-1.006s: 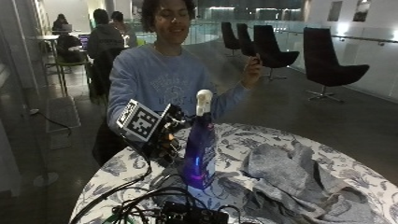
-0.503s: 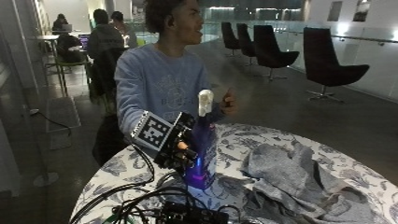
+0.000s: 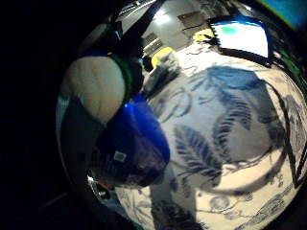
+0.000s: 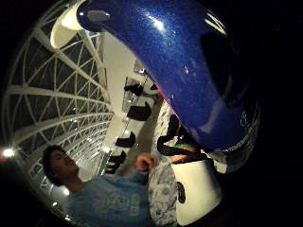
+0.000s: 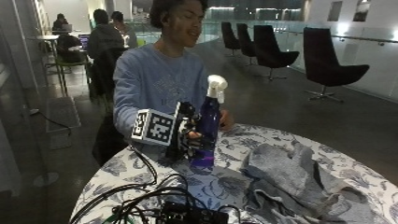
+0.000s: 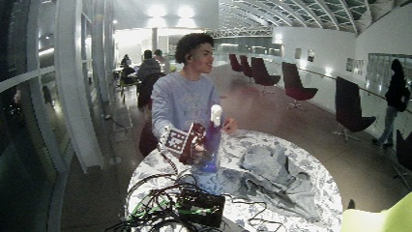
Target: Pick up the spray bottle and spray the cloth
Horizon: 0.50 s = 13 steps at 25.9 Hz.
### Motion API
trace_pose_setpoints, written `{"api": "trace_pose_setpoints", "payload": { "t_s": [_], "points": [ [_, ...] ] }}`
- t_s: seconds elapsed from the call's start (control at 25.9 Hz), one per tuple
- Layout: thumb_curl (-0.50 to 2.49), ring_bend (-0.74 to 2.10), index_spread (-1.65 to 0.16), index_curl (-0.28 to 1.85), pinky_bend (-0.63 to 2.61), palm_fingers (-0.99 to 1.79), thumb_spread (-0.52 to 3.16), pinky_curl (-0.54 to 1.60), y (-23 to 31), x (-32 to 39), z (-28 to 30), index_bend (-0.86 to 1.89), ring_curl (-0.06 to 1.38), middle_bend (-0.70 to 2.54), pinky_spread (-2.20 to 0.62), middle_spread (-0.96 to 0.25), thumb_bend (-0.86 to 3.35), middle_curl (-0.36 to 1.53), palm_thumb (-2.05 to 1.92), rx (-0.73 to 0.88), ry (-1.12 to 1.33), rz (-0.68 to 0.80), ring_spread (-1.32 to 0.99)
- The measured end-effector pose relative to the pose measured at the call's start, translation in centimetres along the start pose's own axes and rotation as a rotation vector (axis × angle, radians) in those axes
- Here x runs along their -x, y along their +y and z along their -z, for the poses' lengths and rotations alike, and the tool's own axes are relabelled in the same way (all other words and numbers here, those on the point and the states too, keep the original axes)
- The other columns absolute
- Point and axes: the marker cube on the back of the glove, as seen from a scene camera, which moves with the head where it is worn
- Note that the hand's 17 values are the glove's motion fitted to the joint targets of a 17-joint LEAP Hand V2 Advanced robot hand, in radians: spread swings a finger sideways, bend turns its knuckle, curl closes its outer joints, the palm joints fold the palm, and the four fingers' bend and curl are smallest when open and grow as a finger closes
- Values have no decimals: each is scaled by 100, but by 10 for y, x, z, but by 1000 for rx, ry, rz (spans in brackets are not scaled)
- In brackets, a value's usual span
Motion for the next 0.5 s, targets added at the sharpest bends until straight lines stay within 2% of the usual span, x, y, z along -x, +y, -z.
{"api": "trace_pose_setpoints", "payload": {
  "t_s": [0.19, 0.35, 0.5],
  "points": [
    [40, 95, -46, -2, 90, 30, 86, 37, -3, 30, -9, -3, 38, 57, 26, 0, 3, 36, 80, 208, -155, -29, 7],
    [42, 97, -46, -1, 90, 35, 86, 37, -12, 43, -26, -1, 38, 56, 25, 1, 0, 37, 81, 384, -233, -134, 7],
    [44, 97, -46, -1, 90, 36, 86, 37, -23, 45, -47, 0, 39, 56, 25, 1, -2, 37, 81, 477, -306, -253, 7]
  ]
}}
